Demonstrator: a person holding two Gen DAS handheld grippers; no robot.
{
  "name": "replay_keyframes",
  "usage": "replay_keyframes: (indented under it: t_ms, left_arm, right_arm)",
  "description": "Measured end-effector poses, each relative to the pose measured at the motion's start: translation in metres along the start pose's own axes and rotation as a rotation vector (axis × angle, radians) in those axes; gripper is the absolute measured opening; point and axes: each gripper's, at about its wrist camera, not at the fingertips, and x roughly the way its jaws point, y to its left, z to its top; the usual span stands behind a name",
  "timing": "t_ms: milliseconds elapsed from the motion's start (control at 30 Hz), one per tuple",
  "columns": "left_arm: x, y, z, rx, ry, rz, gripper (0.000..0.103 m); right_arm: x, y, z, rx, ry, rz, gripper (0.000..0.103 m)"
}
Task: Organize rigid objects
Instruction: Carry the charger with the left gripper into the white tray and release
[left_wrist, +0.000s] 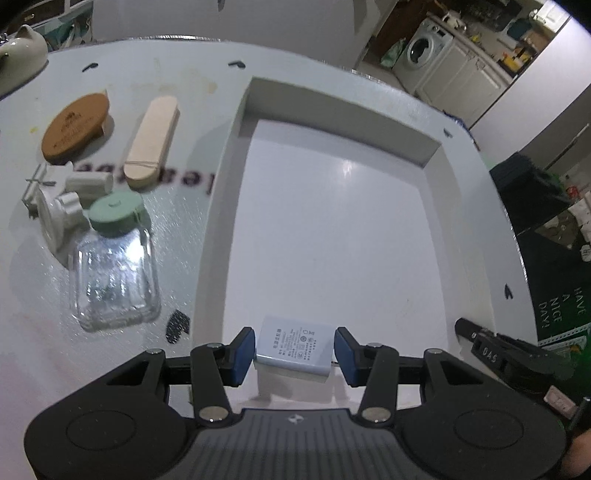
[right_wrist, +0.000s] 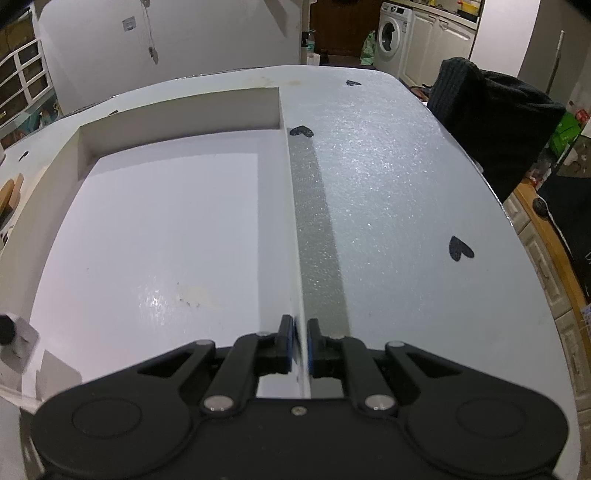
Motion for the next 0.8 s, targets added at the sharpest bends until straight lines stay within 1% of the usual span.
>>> replay_keyframes:
  t_ms: [100, 233, 267, 300, 333, 367, 433, 500, 567, 700, 767, 800]
  left_arm:
    - [0.006, -0.001, -0.001, 0.004, 0.019, 0.012, 0.048]
    - [0.009, 0.003, -0.001, -0.01, 0.025, 0.039, 0.048]
    - [0.008, 0.004, -0.001, -0.011, 0.028, 0.039, 0.047]
    - [0.008, 0.004, 0.0, -0.008, 0.031, 0.036, 0.048]
    - [0.008, 0.004, 0.0, -0.003, 0.032, 0.033, 0.051]
    - [0.008, 0.003, 0.0, 0.005, 0.035, 0.029, 0.059]
    - [0.007, 0.003, 0.0, 0.014, 0.032, 0.019, 0.069]
    - [0.004, 0.001, 0.0, 0.027, 0.025, 0.01, 0.072]
    - [0.0, 0.0, 0.0, 0.043, 0.014, -0.012, 0.082]
    - [-0.016, -0.005, -0.001, 0.098, -0.034, -0.046, 0.092]
    - [-0.027, -0.005, -0.001, 0.123, -0.069, -0.064, 0.099]
    - [-0.033, -0.005, -0.002, 0.136, -0.087, -0.074, 0.1]
  right_arm:
    - [0.0, -0.002, 0.0, 0.006, -0.001, 0.01, 0.008]
    - [0.0, -0.004, -0.001, 0.013, -0.008, 0.022, 0.007]
    - [0.0, -0.004, -0.002, 0.015, -0.009, 0.023, 0.007]
    - [0.0, -0.004, -0.002, 0.013, -0.009, 0.023, 0.007]
    - [0.0, -0.004, -0.002, 0.011, -0.009, 0.022, 0.007]
    - [0.0, -0.003, -0.002, 0.007, -0.009, 0.019, 0.007]
    - [0.0, -0.003, -0.002, 0.004, -0.009, 0.017, 0.007]
    - [0.0, -0.003, -0.001, 0.004, -0.009, 0.02, 0.007]
    - [0.0, -0.004, -0.001, 0.002, -0.008, 0.023, 0.007]
    - [0.0, -0.003, -0.001, -0.002, -0.007, 0.022, 0.007]
    - [0.0, -0.004, -0.001, 0.0, -0.005, 0.026, 0.007]
    - [0.0, -0.004, -0.001, 0.001, -0.005, 0.028, 0.007]
